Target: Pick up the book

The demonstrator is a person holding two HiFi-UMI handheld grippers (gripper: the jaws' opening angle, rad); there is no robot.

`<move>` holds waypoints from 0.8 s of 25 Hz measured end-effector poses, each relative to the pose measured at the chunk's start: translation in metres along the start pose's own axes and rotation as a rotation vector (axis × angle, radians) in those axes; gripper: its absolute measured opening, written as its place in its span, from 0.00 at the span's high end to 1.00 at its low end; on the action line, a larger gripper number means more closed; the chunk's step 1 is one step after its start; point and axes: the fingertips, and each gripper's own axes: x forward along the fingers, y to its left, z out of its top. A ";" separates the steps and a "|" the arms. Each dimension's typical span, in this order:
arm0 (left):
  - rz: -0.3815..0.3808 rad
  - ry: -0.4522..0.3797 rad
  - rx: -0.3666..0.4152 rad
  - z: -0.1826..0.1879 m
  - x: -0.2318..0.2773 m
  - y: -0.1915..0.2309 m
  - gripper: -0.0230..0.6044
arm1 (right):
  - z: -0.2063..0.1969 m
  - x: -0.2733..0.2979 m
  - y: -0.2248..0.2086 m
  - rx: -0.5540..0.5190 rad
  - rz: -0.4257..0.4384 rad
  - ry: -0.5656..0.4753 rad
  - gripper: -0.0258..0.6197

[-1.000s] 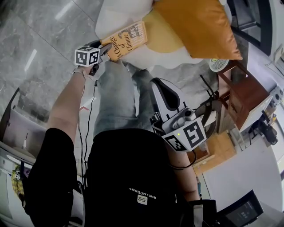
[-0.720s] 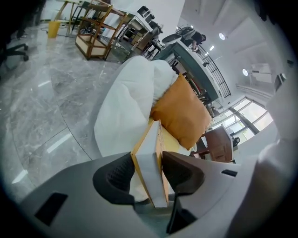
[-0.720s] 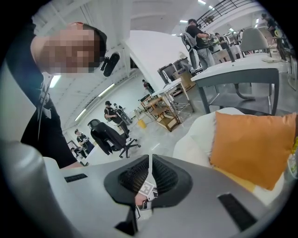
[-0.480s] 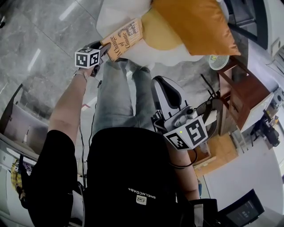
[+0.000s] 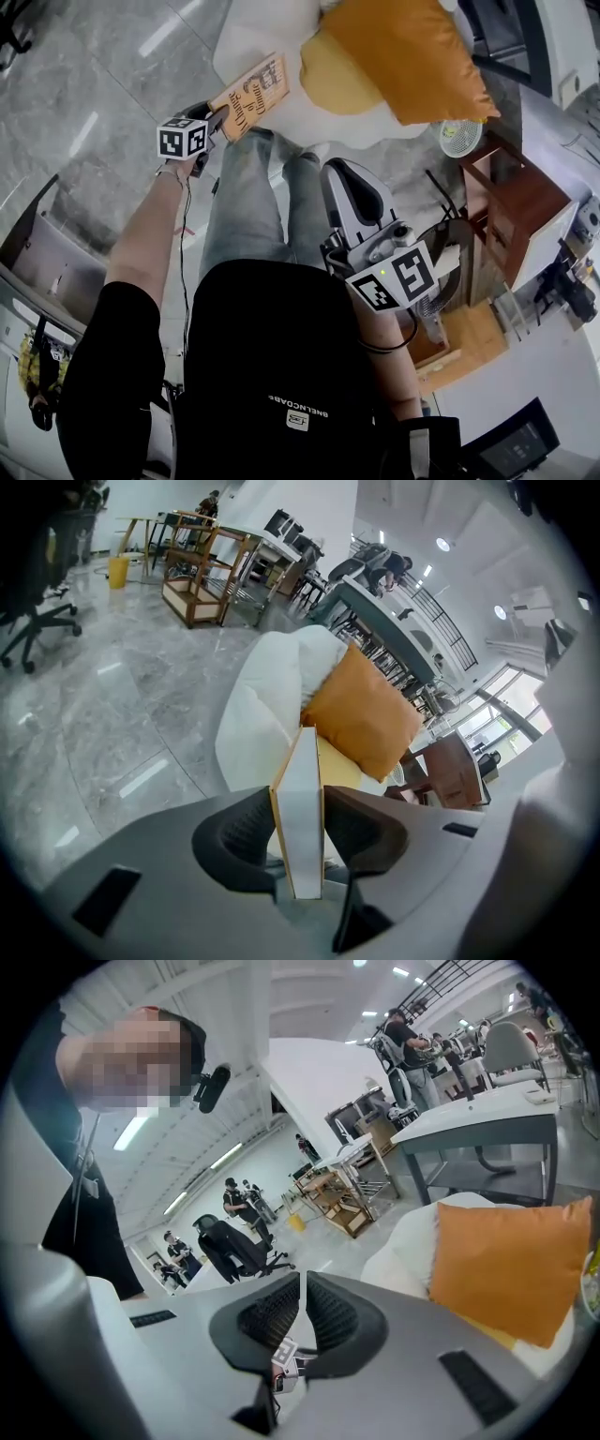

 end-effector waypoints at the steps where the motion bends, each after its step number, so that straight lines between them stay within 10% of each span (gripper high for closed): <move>1: 0.010 0.000 0.008 0.000 -0.005 -0.005 0.70 | 0.003 -0.007 0.000 0.002 0.002 -0.009 0.90; 20: 0.200 0.052 0.216 0.025 -0.059 -0.049 0.71 | 0.043 -0.069 0.001 -0.018 0.077 -0.103 0.90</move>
